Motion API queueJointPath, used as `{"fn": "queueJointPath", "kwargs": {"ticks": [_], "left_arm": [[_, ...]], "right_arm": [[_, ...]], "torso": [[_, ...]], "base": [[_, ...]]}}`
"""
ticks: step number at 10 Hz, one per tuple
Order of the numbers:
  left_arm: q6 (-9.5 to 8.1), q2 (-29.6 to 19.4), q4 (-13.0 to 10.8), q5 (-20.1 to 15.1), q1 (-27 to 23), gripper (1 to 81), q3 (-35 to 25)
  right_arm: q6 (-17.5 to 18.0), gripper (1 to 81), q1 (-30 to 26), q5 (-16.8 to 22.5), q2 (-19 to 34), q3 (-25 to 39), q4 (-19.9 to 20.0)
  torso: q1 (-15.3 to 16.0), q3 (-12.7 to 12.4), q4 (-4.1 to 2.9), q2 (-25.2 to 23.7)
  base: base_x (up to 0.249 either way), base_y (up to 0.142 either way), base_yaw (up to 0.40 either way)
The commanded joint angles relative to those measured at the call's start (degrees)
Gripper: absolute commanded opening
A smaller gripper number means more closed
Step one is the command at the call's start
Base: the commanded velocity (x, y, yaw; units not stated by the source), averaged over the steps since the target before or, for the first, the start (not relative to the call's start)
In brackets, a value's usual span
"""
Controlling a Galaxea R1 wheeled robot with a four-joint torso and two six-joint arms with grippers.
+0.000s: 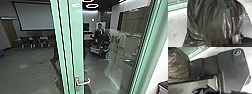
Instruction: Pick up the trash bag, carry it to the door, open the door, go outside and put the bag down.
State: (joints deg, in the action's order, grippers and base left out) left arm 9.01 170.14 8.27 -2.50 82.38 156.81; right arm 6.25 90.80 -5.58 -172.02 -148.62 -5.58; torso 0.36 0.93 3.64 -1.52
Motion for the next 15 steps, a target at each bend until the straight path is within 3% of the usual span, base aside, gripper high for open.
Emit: {"fn": "queueJointPath", "kwargs": {"ticks": [1, 15], "left_arm": [[0.4, -0.85, -1.23, -2.95, -3.41, 1.0, -0.36], [0.4, -0.94, -1.41, -3.04, -3.41, 1.0, -0.1]], "right_arm": [[-0.1, 81.1, -2.5, 2.6, 0.95, 2.55, -0.31], [-0.37, 81.1, -2.32, 2.51, 0.51, 1.85, -0.04]], "torso": [[0.0, 0.0, 0.0, 0.0], [-0.02, 0.0, 0.0, 0.0]], "base": [[0.0, 0.0, 0.305], [0.0, 0.0, 0.305]]}}
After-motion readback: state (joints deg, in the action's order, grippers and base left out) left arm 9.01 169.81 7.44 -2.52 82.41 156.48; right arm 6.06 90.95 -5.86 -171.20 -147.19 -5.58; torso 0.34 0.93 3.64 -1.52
